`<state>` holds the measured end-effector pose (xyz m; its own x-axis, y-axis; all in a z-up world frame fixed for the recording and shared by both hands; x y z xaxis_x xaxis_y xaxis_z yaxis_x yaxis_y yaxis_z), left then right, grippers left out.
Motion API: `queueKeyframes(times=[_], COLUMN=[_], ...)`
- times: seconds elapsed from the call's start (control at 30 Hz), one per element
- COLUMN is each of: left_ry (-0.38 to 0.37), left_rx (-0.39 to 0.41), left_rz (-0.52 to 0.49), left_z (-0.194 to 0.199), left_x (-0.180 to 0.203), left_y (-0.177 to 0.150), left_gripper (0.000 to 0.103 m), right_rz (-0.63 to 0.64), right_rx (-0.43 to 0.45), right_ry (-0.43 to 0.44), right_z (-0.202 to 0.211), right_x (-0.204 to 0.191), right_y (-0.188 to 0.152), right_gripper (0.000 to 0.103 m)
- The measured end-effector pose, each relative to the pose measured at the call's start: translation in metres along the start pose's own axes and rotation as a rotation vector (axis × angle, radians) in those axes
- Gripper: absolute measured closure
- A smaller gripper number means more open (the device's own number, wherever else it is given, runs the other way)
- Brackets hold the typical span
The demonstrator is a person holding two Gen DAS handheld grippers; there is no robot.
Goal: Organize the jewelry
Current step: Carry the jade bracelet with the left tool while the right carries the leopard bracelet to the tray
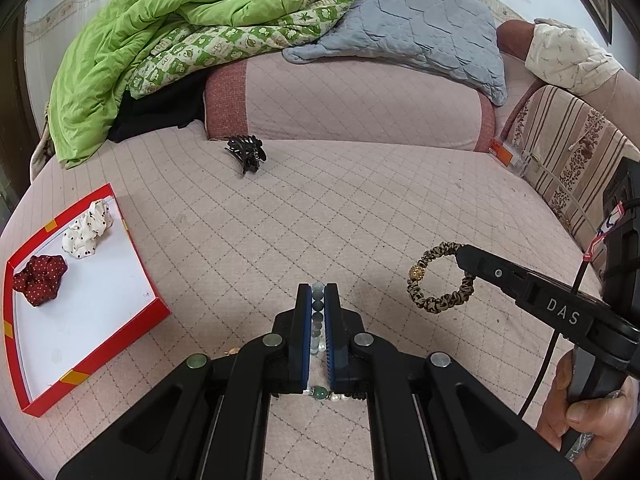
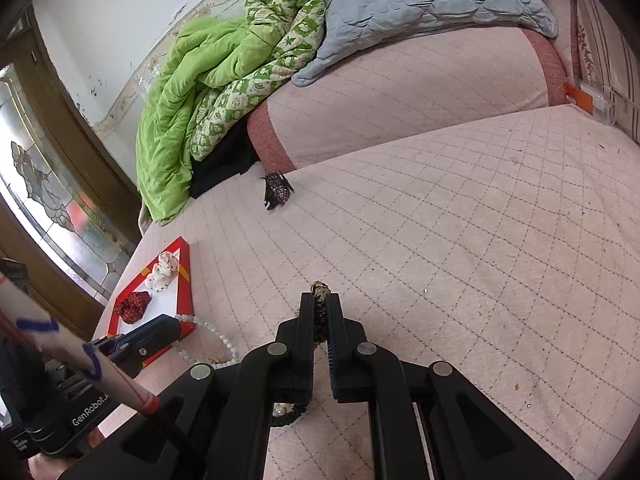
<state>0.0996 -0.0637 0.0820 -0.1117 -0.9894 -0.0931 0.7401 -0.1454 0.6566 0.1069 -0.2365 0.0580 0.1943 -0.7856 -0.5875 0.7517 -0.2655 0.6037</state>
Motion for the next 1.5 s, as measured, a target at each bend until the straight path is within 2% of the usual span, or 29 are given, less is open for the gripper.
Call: queueKeyframes(times=[0.5,0.93,1.3,1.5], left_ry=[-0.016,-0.027,-0.013,-0.037], left_rx=[-0.012,0.004,0.061,0.071], left_rz=[0.005,0.073,0.091,0.133], left_z=[-0.01,-0.015,-0.02,-0.028], left_x=[-0.007,-0.049,-0.077,-0.097], left_y=[-0.003,-0.004,-0.009,-0.011], left_gripper=[0.097,0.097,0.097,0.097], right_rz=[0.042,0.079,0.124,0.16], right_rx=[-0.026,-0.06,-0.059,-0.072], right_ry=[-0.007,-0.01,-0.051,-0.083], right_z=[-0.013,-0.041,-0.058,-0.073], right_x=[-0.013,-0.037,-0.059,-0.072], right_y=[-0.005,-0.01,-0.008,-0.012], right_gripper=[0.097,0.097,0.097,0.097])
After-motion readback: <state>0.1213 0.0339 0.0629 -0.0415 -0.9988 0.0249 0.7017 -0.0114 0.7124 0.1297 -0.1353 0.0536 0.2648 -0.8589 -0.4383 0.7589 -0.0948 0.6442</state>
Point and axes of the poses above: each gripper's, at about its wrist camera, not at the fingertips, and z roughly against the way its jaws point, x to its right, y to its top, the point moved 2 cm from there along -z, roughly the way its jaws point, and after that the axes turned 14 degrees about y, right-handed, at the moved point
